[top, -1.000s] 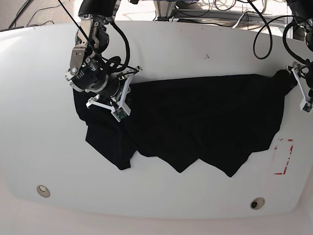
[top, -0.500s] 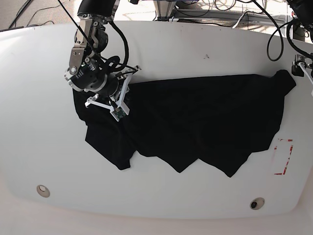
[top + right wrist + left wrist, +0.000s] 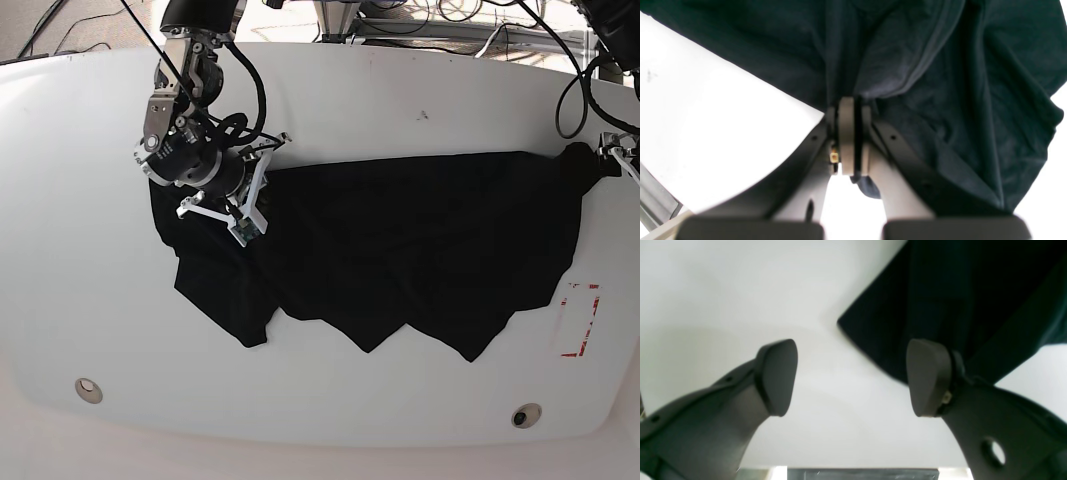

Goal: Layout the t-shirt on the table in an organized manner, then fold the t-shirt properly
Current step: 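Lift the held corner with the right gripper, left gripper holding opposite corner, then fold the shirt over lengthwise with both grippers, dragging it across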

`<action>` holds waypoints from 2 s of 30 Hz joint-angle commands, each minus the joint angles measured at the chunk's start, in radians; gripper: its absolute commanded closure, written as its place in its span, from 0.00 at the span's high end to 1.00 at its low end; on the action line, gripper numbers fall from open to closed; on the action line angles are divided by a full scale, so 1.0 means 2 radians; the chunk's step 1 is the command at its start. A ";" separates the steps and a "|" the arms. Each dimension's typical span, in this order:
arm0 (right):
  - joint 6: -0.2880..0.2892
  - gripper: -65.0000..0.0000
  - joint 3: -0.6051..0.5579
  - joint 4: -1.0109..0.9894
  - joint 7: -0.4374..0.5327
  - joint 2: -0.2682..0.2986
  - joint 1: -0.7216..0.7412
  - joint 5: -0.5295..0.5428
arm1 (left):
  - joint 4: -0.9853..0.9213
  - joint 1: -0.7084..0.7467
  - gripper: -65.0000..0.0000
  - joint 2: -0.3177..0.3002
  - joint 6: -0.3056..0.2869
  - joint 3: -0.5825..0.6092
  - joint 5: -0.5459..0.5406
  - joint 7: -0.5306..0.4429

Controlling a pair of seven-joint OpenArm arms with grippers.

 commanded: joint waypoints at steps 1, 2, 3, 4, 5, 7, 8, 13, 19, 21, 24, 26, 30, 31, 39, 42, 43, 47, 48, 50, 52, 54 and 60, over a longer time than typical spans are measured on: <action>0.000 0.00 0.000 0.008 0.009 0.000 0.008 0.005 | -0.009 -0.012 0.74 -0.012 0.000 -0.003 0.001 -0.002; 0.000 0.00 0.000 0.008 0.009 0.000 0.008 0.005 | -0.016 -0.016 0.74 -0.012 0.000 -0.003 0.002 -0.003; 0.000 0.00 0.000 0.008 0.009 0.001 0.008 0.005 | -0.024 -0.018 0.74 -0.009 0.000 -0.003 0.002 -0.004; 0.000 0.00 0.001 0.008 0.009 0.002 0.008 0.005 | -0.032 -0.020 0.74 -0.009 0.000 -0.003 0.002 -0.007; 0.000 0.00 0.001 0.008 0.009 0.002 0.008 0.005 | -0.038 -0.021 0.74 -0.008 0.000 -0.003 0.002 -0.011; 0.000 0.00 0.001 0.008 0.009 0.002 0.008 0.005 | -0.055 -0.021 0.74 -0.008 0.000 0.002 0.002 -0.023; 0.000 0.00 0.001 0.008 0.009 0.002 0.008 0.005 | -0.059 -0.021 0.74 -0.008 0.000 0.008 0.002 -0.027; 0.000 0.00 0.001 0.008 0.009 0.002 0.009 0.005 | -0.067 -0.019 0.74 -0.009 0.000 0.037 0.002 -0.044; 0.000 0.00 0.001 0.008 0.009 0.002 0.009 0.005 | -0.068 -0.019 0.74 -0.006 0.000 0.038 0.002 -0.046; 0.000 0.00 0.001 0.008 0.009 0.002 0.009 0.005 | -0.068 -0.019 0.74 0.000 0.000 0.039 0.002 -0.046; 0.000 0.00 0.001 0.008 0.009 0.002 0.009 0.005 | -0.068 -0.020 0.74 0.010 0.000 0.047 0.002 -0.046; 0.000 0.00 0.001 0.008 0.009 0.002 0.010 0.005 | -0.068 -0.020 0.74 0.011 0.000 0.054 0.002 -0.046; 0.000 0.00 0.001 0.008 0.009 0.002 0.010 0.005 | -0.068 -0.020 0.72 0.011 0.000 0.068 0.002 -0.046; 0.000 0.00 0.001 0.008 0.010 0.002 0.010 0.004 | -0.068 -0.020 0.67 0.012 0.000 0.069 0.002 -0.046; 0.000 0.00 0.001 0.007 0.021 0.003 0.010 0.001 | -0.068 -0.021 0.34 0.019 0.000 0.069 0.002 -0.046; 0.000 0.00 0.001 0.007 0.021 0.003 0.010 0.001 | -0.068 -0.021 0.22 0.021 0.000 0.068 0.002 -0.047; 0.000 0.00 0.001 0.007 0.021 0.003 0.010 0.001 | -0.068 -0.022 0.17 0.021 0.000 0.068 0.002 -0.047; 0.000 0.00 0.001 0.007 0.022 0.003 0.010 0.001 | -0.065 -0.022 0.10 0.021 0.000 0.068 0.002 -0.047; 0.000 0.00 0.001 0.007 0.022 0.003 0.011 0.001 | -0.065 -0.022 0.09 0.020 0.000 0.068 0.001 -0.047; 0.000 0.00 0.001 0.007 0.022 0.003 0.011 0.001 | -0.064 -0.023 0.07 0.019 0.000 0.068 -0.001 -0.047; 0.000 0.00 0.001 0.008 0.022 0.003 0.012 0.000 | -0.061 -0.028 0.06 0.019 0.000 0.068 -0.001 -0.047; 0.000 0.00 0.001 0.009 0.022 0.003 0.019 0.001 | -0.051 -0.035 0.05 0.019 0.000 0.066 -0.001 -0.045; 0.000 0.00 0.007 0.011 0.022 0.005 0.049 0.000 | 0.021 -0.040 0.05 0.019 0.000 0.031 -0.001 -0.018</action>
